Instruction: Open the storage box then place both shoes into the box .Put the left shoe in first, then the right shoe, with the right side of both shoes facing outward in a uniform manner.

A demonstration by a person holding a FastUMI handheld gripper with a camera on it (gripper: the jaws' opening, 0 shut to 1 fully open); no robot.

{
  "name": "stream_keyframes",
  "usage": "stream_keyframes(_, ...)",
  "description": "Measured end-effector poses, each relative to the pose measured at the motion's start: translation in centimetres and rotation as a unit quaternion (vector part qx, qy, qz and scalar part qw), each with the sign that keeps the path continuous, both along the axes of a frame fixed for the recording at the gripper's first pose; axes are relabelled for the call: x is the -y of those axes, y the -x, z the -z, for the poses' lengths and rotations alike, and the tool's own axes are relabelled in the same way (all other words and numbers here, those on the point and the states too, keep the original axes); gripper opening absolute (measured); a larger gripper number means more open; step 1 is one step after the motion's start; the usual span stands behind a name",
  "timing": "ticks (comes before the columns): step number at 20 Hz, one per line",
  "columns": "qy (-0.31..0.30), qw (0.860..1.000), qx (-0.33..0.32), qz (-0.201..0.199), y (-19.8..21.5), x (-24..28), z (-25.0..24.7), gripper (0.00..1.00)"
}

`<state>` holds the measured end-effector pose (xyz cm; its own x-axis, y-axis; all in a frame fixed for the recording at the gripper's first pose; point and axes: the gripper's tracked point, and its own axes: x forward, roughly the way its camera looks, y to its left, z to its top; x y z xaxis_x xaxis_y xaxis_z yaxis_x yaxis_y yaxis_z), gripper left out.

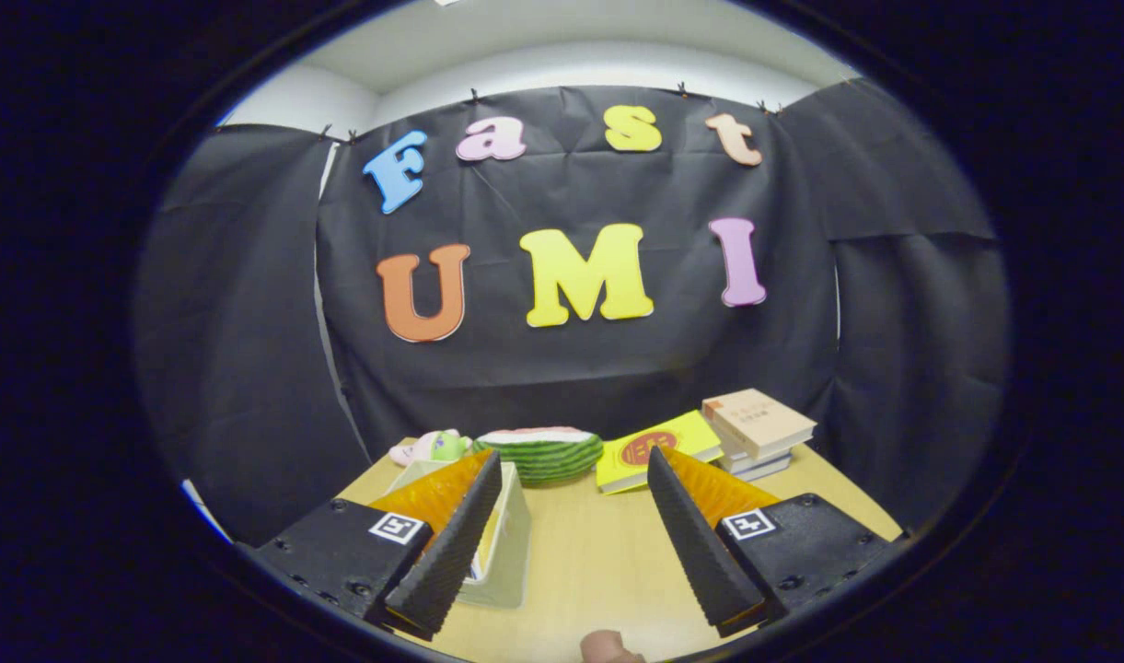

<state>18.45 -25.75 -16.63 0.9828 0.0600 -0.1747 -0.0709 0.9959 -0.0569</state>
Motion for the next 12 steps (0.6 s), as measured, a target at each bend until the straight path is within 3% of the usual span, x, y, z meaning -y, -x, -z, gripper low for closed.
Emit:
stream_keyframes(7,0.057,0.995,0.087,-0.011,3.4,1.2,-4.0,1.0)
stream_keyframes(10,0.078,0.99,0.114,0.029,4.8,3.7,-5.3,1.0)
stream_keyframes(12,0.067,0.99,0.123,0.028,6.0,4.0,-5.9,1.0)
